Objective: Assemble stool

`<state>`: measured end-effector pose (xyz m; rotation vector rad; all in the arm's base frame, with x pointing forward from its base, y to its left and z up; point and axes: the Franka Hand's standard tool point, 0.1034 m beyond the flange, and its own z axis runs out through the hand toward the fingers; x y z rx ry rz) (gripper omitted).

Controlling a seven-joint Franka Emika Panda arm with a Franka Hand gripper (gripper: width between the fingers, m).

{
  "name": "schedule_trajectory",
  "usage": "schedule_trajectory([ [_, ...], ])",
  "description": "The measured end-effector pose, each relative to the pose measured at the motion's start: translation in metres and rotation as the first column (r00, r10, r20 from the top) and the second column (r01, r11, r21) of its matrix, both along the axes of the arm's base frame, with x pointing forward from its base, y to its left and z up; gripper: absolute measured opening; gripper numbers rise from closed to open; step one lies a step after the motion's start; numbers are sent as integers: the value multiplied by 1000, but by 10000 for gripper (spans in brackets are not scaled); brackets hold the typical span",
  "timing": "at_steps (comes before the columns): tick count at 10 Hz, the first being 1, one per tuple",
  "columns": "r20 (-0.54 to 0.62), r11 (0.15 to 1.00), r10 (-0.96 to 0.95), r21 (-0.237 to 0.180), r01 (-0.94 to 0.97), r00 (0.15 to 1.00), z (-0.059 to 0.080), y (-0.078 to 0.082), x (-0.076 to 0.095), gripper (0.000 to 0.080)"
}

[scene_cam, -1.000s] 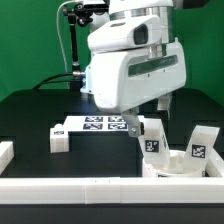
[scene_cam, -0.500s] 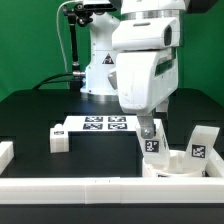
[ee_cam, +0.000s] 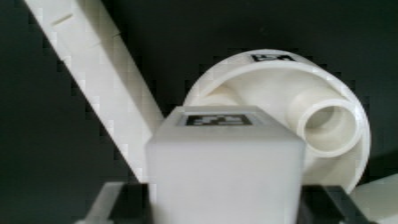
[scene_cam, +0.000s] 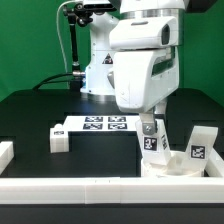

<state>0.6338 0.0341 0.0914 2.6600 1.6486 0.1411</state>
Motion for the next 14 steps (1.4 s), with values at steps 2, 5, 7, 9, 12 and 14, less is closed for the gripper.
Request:
schedule_trajectory([
  [2, -5, 993, -115, 11, 115, 993, 0, 1, 0, 340],
  [5, -25, 911, -411, 35, 412, 911, 0, 5, 0, 340],
  [7, -42, 811, -581, 48, 582, 813, 0, 9, 0, 340],
  [9, -63, 658, -748, 61, 751, 661, -1, 18, 0, 340],
  [12, -84, 450, -886, 74, 890, 455, -1, 24, 2, 340],
  [14, -105, 328, -937, 76, 942, 334, -1, 26, 2, 340],
])
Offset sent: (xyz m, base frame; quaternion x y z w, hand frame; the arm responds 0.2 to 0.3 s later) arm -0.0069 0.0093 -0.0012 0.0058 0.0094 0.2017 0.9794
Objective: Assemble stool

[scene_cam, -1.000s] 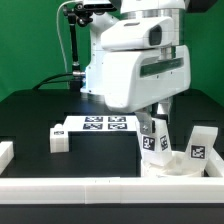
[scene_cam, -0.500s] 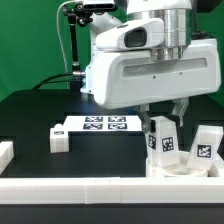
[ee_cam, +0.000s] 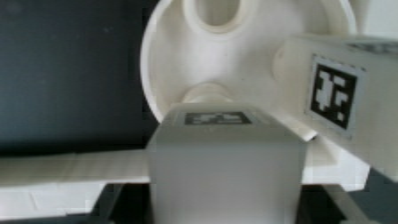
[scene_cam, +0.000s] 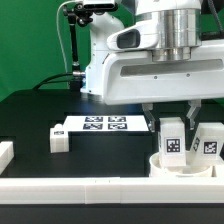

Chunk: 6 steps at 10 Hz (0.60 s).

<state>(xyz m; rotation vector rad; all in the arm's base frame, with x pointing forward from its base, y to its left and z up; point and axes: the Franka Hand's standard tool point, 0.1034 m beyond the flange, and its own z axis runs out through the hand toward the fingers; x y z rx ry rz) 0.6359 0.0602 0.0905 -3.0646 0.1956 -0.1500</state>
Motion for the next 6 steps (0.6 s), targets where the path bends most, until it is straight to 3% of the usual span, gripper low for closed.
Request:
schedule_trajectory([
  [6, -36, 938, -341, 55, 343, 939, 0, 5, 0, 340],
])
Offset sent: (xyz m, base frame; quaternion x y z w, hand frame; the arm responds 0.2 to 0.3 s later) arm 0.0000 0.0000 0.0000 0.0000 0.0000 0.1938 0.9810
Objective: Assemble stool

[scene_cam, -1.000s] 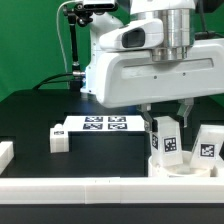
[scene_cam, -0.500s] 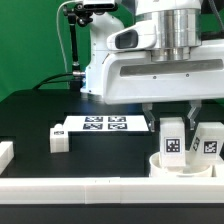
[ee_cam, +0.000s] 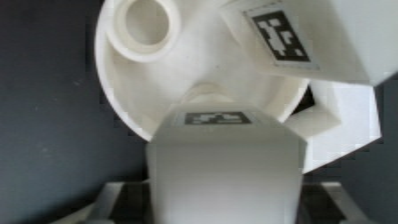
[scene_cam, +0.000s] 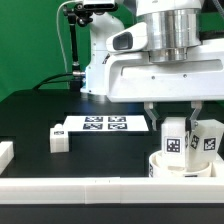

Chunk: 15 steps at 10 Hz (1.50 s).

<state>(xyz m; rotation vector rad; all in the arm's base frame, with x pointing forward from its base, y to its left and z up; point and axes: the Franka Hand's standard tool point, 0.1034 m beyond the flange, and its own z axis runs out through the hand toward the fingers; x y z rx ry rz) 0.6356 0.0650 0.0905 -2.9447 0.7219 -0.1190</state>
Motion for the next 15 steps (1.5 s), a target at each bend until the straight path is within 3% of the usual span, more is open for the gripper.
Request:
schedule_trajectory([
  [2, -37, 943, -328, 56, 329, 944, 0, 16, 0, 340],
  [4, -82, 858, -499, 91, 505, 863, -1, 25, -1, 340],
  [5, -95, 827, -547, 94, 554, 832, -2, 29, -2, 340],
  [8, -176, 599, -772, 121, 791, 611, -3, 40, -2, 340],
  [10, -233, 432, -863, 118, 894, 448, -3, 44, -2, 340],
  [12, -267, 339, -896, 111, 934, 356, -3, 48, -3, 340],
  [13, -289, 269, -913, 102, 958, 287, -3, 50, -3, 437],
  [14, -288, 276, -911, 104, 955, 295, -3, 51, -3, 567],
  [15, -283, 302, -904, 106, 947, 320, -2, 51, -3, 567],
])
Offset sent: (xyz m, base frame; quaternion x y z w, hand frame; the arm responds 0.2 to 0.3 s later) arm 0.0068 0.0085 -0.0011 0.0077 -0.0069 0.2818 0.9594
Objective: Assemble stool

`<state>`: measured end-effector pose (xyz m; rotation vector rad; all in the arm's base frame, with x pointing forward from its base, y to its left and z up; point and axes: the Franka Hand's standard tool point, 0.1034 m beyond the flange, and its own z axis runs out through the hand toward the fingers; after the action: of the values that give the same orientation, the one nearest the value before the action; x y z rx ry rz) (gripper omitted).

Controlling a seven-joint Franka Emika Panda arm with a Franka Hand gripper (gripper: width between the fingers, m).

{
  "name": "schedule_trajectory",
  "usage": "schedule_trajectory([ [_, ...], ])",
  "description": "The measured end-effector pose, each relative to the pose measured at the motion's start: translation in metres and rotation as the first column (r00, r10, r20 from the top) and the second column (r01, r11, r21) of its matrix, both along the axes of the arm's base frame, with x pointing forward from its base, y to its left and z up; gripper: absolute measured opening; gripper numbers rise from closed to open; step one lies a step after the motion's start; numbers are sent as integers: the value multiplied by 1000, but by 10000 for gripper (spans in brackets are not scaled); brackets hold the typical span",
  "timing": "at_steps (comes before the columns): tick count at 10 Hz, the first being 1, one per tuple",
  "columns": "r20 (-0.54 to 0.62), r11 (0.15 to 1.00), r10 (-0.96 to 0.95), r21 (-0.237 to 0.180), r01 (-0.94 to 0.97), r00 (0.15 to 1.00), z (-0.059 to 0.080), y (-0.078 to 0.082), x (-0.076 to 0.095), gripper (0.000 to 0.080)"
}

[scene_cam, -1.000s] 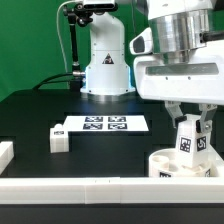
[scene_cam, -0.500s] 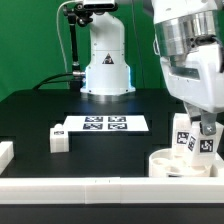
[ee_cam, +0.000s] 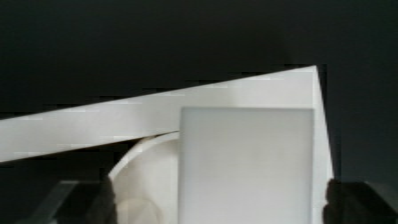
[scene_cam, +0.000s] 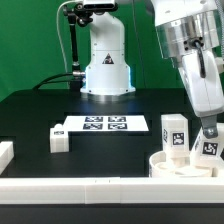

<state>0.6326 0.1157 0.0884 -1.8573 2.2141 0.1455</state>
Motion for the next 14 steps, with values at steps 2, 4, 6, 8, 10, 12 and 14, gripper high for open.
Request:
schedule_trajectory([
  [2, 11, 995, 101, -1, -101, 995, 14, 4, 0, 644],
  [4, 45, 974, 224, -21, -224, 973, 17, 5, 0, 649],
  [6, 72, 921, 389, -57, -385, 919, 16, 6, -1, 649],
  [8, 73, 791, 609, -128, -598, 790, 16, 10, -3, 649],
  [10, 77, 614, 787, -189, -766, 612, 16, 12, -3, 649],
  [12, 78, 471, 881, -224, -853, 466, 16, 15, -4, 649],
  [14, 78, 354, 935, -251, -901, 346, 16, 13, -3, 649],
])
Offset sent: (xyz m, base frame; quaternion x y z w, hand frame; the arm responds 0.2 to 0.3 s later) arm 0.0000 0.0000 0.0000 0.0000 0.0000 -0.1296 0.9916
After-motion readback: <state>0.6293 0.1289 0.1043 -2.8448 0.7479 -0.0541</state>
